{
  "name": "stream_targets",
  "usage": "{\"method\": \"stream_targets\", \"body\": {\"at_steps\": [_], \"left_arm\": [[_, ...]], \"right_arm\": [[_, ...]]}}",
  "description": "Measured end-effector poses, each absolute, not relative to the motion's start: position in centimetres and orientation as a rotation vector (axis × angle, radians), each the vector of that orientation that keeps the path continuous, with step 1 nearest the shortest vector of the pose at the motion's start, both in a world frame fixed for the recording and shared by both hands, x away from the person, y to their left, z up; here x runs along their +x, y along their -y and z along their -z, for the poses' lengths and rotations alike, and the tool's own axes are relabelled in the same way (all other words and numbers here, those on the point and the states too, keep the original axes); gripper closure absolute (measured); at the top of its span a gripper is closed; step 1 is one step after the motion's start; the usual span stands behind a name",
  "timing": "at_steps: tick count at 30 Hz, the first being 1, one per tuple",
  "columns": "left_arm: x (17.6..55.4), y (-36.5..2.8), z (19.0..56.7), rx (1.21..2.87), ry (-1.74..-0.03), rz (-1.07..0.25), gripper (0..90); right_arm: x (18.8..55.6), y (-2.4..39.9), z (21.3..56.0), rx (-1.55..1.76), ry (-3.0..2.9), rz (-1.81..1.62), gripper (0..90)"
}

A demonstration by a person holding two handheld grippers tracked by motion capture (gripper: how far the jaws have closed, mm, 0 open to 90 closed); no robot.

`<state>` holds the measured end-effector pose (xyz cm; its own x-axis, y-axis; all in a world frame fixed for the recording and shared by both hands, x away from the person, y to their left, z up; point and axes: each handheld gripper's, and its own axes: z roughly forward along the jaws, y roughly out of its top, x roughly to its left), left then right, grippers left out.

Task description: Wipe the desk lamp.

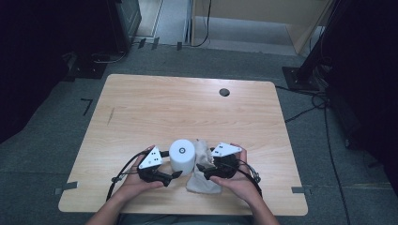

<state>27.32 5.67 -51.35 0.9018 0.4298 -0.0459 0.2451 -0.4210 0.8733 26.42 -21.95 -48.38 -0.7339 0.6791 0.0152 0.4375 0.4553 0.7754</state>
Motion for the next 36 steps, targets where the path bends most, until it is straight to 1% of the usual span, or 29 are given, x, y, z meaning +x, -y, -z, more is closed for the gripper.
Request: {"method": "stream_targets", "body": {"at_steps": [5, 6, 8, 9, 12, 13, 14, 17, 18, 19, 24, 29, 36], "left_arm": [[27.3, -5.7, 51.4, 2.027, -0.488, -0.222, 15.7], [27.3, -5.7, 51.3, 2.027, -0.487, -0.222, 15.7], [27.3, -5.7, 51.3, 2.028, -0.486, -0.222, 15.7], [27.3, -5.7, 51.3, 2.028, -0.486, -0.222, 15.7], [27.3, -5.7, 51.3, 2.027, -0.486, -0.223, 15.7], [27.3, -5.7, 51.3, 2.028, -0.485, -0.224, 15.7], [27.3, -5.7, 51.4, 2.028, -0.485, -0.225, 15.8], [27.3, -5.7, 51.4, 2.028, -0.488, -0.224, 15.9], [27.3, -5.6, 51.4, 2.030, -0.489, -0.223, 15.9], [27.3, -5.6, 51.4, 2.032, -0.491, -0.223, 16.0], [27.4, -5.5, 51.4, 2.051, -0.501, -0.224, 16.0], [27.4, -5.5, 51.4, 2.051, -0.500, -0.224, 16.0], [27.3, -5.5, 51.4, 2.047, -0.484, -0.227, 16.7]], "right_arm": [[27.2, 21.0, 49.7, 0.916, -2.480, -1.094, 19.4], [27.2, 20.9, 50.0, 0.912, -2.510, -1.090, 21.0], [27.2, 20.8, 50.5, 0.898, -2.528, -1.054, 27.3], [27.1, 20.9, 50.7, 0.897, -2.533, -1.039, 31.0], [26.9, 21.2, 50.9, 0.904, -2.555, -1.045, 47.0], [26.9, 21.3, 50.9, 0.913, -2.563, -1.040, 53.8], [26.8, 21.5, 51.0, 0.920, -2.573, -1.049, 57.8], [26.8, 22.1, 51.0, 0.964, -2.574, -1.078, 74.6], [26.8, 22.2, 50.9, 0.991, -2.578, -1.078, 79.0], [26.7, 22.3, 50.9, 1.005, -2.590, -1.084, 81.3], [25.5, 21.6, 50.4, 0.929, -2.703, -1.103, 83.6], [25.0, 20.4, 50.3, 0.852, -2.737, -1.106, 83.6], [24.7, 20.3, 49.2, 0.795, -2.696, -1.190, 83.5]]}}
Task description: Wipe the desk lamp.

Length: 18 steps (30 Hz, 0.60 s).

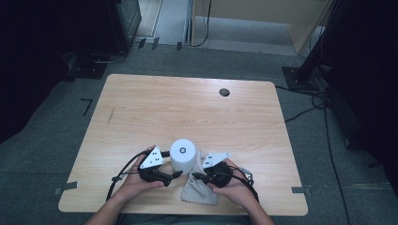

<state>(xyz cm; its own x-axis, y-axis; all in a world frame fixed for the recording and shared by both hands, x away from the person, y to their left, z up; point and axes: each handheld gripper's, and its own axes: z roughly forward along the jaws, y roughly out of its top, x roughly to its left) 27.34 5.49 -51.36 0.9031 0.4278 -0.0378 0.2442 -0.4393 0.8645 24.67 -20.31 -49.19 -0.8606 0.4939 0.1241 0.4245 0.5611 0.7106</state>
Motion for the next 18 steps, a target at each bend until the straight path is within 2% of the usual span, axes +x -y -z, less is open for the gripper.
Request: {"method": "stream_targets", "body": {"at_steps": [18], "left_arm": [[27.4, -5.6, 51.4, 2.040, -0.496, -0.225, 16.8]], "right_arm": [[23.8, 21.0, 44.2, 0.746, -2.479, -1.388, 83.0]]}}
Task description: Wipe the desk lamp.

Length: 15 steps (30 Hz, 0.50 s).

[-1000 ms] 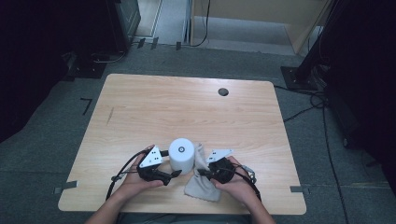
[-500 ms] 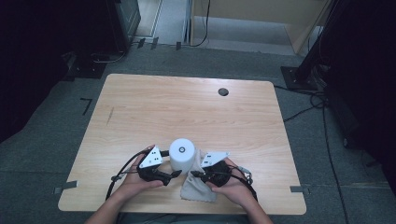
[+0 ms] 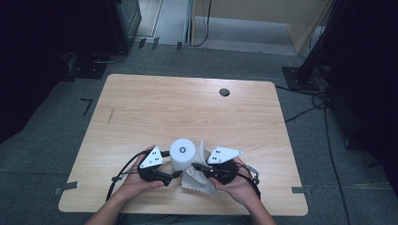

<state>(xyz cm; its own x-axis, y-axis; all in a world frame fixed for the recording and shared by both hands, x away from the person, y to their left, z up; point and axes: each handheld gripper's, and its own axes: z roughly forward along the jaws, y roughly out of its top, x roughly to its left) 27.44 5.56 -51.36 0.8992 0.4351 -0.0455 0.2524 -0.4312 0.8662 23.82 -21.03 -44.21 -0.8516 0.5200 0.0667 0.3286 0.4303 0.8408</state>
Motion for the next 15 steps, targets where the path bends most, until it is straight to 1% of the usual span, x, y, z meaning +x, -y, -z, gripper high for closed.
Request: {"method": "stream_targets", "body": {"at_steps": [4, 7, 15], "left_arm": [[27.4, -5.6, 51.4, 2.040, -0.496, -0.226, 16.8], [27.4, -5.5, 51.4, 2.041, -0.496, -0.227, 16.9], [27.5, -5.6, 51.4, 2.038, -0.496, -0.224, 16.9]], "right_arm": [[23.6, 21.0, 43.4, 0.725, -2.431, -1.426, 82.8], [23.7, 21.1, 43.5, 0.724, -2.448, -1.412, 82.7], [24.8, 21.2, 46.3, 0.779, -2.535, -1.318, 82.6]]}}
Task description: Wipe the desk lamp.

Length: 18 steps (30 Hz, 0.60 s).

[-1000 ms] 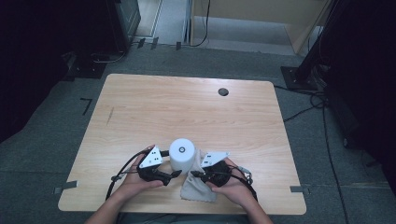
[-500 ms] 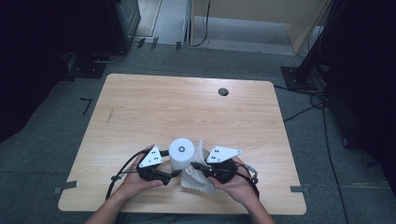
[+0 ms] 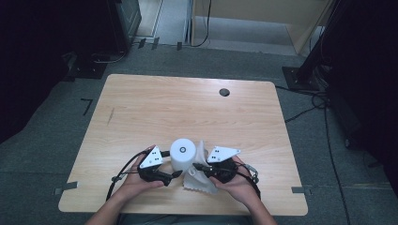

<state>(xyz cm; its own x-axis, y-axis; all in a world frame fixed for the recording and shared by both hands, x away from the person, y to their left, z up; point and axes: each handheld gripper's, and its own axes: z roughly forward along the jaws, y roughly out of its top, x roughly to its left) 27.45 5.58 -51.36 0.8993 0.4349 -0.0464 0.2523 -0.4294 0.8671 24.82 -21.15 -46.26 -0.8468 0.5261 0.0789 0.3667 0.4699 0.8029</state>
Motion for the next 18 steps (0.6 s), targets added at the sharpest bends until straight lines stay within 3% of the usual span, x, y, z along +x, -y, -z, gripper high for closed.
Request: {"method": "stream_targets", "body": {"at_steps": [18], "left_arm": [[26.8, -5.6, 49.7, 1.974, -0.508, -0.249, 14.2]], "right_arm": [[26.0, 21.5, 48.1, 0.833, -2.553, -1.233, 82.4]]}}
